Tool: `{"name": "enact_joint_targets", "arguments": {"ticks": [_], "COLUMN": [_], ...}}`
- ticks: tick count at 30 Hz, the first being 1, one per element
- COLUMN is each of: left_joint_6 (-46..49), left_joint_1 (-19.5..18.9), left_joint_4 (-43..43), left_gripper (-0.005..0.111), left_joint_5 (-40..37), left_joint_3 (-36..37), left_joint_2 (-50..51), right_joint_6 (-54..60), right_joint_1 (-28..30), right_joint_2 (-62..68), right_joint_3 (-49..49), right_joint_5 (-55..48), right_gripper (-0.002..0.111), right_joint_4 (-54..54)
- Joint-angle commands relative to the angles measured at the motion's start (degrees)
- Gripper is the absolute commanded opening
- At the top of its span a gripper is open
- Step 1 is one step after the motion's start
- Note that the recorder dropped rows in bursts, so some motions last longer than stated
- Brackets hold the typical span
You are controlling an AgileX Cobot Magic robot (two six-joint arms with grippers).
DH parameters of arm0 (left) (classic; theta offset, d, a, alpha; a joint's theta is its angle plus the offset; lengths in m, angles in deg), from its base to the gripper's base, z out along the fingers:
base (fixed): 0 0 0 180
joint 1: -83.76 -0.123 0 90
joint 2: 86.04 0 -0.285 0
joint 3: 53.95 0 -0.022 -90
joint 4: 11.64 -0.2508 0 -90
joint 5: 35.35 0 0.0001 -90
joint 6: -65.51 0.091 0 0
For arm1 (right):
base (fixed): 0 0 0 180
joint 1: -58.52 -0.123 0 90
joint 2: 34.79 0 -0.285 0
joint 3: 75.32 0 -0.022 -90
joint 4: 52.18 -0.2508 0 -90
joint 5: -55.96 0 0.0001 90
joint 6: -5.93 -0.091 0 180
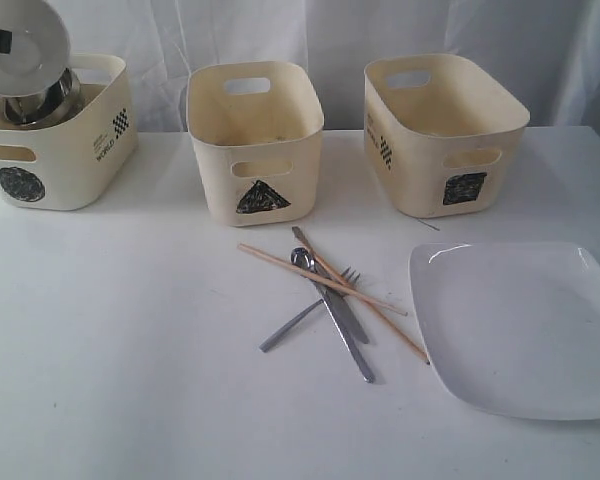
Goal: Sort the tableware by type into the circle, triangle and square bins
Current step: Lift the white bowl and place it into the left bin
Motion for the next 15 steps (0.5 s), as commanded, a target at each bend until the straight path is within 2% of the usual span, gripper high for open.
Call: {"name": "enact_joint_targets", "arguments": {"ticks": [1,9,15], "left_joint_6": [0.92,1.83,3.3], "left_joint_1": [-0.68,-0.68,-2.03], "left_joint_4": [-1.0,-2.38,-2.84], "left_gripper": [0.0,0.0,0.0], "left_joint_5": [1.31,1.06,0.15], "left_joint_3": [-7.02,-17.11,-17.66], "left_joint_2": [8.51,20.14,20.96], "right_joint_6": [0.3,0.3,0.3], "right_joint_1": [0.57,0.57,0.57], "right_joint_2": [-0.36,-0.36,-0.36], "right_joint_3": [0.27,0.27,0.27], "right_joint_5": [0.45,0.45,0.45], "right_gripper": [0.0,0.0,0.0], "right_joint_4": [-0.19,-0.19,-0.19]}}
